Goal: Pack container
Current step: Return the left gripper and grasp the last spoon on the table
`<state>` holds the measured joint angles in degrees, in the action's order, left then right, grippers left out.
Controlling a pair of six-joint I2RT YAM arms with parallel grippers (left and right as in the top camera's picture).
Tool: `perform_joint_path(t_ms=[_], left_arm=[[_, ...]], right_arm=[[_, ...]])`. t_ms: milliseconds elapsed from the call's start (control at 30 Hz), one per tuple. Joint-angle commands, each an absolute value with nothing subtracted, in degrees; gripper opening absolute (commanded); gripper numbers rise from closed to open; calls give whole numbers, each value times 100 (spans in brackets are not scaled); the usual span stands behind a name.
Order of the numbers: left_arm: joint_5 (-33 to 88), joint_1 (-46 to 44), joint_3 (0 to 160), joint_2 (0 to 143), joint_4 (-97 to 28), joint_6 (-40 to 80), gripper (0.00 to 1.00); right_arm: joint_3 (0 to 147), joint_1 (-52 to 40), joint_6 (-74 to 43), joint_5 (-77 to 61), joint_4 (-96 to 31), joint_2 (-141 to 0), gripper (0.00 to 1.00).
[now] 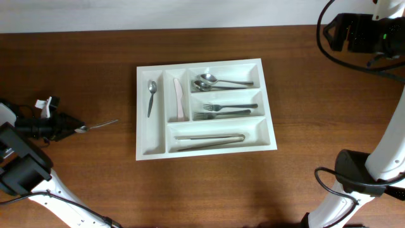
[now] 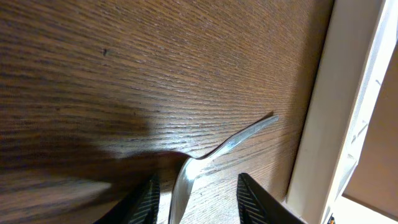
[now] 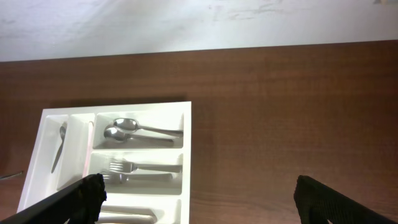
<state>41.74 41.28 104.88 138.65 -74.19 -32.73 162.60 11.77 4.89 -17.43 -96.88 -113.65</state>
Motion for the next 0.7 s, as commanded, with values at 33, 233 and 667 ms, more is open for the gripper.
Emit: perform_joint_path(t_ms=[33,233,667], left_arm=[[4265,4136,10357,13788,-7384,-3413,36],[4261,4136,10121,13788,-7135,-3411,19],[6364,4147,10357,13504,-7603,-3841,2]], right_arm=[[16324,1199,506,-1734,-9671,-11389,99],[16324,1199,506,-1734,-9671,-11389,99],[16324,1199,508,-1734,-9671,-11389,99]])
